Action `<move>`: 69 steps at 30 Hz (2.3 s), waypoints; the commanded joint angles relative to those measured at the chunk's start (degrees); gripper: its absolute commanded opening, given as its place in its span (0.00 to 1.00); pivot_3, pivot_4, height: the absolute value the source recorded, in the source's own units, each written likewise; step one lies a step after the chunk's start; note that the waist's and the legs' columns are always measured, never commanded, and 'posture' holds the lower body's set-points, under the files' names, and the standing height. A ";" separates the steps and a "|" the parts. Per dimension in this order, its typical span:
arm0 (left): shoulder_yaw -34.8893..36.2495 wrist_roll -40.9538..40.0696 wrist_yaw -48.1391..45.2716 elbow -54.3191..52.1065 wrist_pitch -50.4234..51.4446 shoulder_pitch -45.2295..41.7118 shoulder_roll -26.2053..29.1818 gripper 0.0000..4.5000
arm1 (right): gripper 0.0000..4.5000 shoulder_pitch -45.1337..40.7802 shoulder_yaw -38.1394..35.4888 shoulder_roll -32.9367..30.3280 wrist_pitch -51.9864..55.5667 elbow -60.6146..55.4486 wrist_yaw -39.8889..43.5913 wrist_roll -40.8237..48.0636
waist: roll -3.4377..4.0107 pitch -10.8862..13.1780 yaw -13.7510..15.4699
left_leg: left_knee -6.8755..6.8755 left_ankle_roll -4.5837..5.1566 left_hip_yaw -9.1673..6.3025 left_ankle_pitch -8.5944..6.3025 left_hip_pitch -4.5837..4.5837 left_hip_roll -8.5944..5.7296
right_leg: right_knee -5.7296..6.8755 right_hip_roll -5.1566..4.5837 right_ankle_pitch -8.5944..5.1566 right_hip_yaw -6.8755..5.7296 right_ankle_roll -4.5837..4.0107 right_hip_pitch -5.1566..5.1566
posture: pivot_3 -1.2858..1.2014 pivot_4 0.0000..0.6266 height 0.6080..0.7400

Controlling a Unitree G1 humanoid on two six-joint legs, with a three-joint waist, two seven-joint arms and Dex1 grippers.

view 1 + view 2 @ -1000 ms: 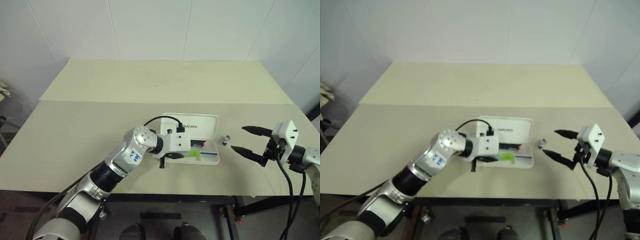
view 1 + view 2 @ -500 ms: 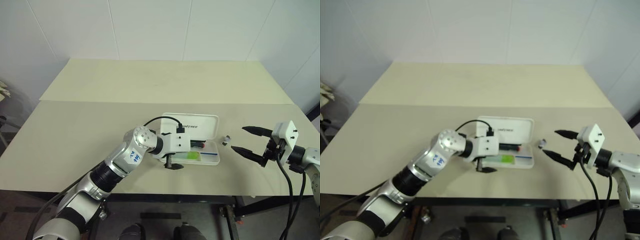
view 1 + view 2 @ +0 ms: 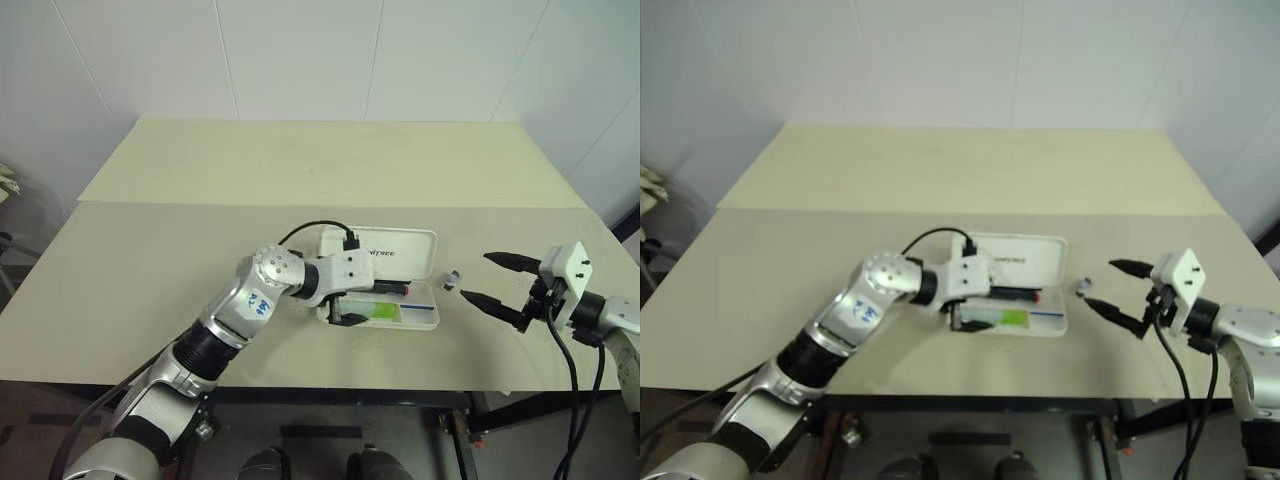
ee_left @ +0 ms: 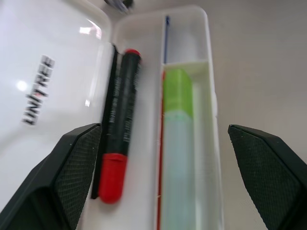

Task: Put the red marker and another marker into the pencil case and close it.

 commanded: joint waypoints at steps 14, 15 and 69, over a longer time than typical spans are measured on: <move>15.43 -19.32 -6.28 1.61 -14.67 7.09 0.34 1.00 | 1.00 -0.74 2.09 16.27 1.71 -2.84 -29.47 -11.67 | 0.00 0.00 -1.10 | 0.04 -0.13 -0.01 0.09 0.00 -0.01 | 0.12 -0.02 0.00 -0.05 0.00 0.00 | 0.52 0.24 1.00; 16.02 -20.57 -7.91 1.91 -15.21 7.64 1.23 1.00 | 1.00 -0.99 2.12 17.38 2.20 -2.43 -31.66 -12.46 | 0.00 0.00 -1.17 | 0.03 -0.14 -0.02 0.09 0.02 -0.01 | 0.13 -0.01 0.00 -0.05 0.00 0.00 | 0.52 0.24 1.00; 25.19 -29.93 -20.10 10.28 -25.37 7.44 13.32 1.00 | 0.09 -4.94 3.27 25.43 17.82 -7.28 -50.67 -13.57 | -0.09 -0.06 -1.34 | -0.35 0.04 0.00 -0.01 -0.11 -0.06 | -0.03 -0.09 -0.06 -0.13 -0.10 -0.21 | 0.52 0.24 1.00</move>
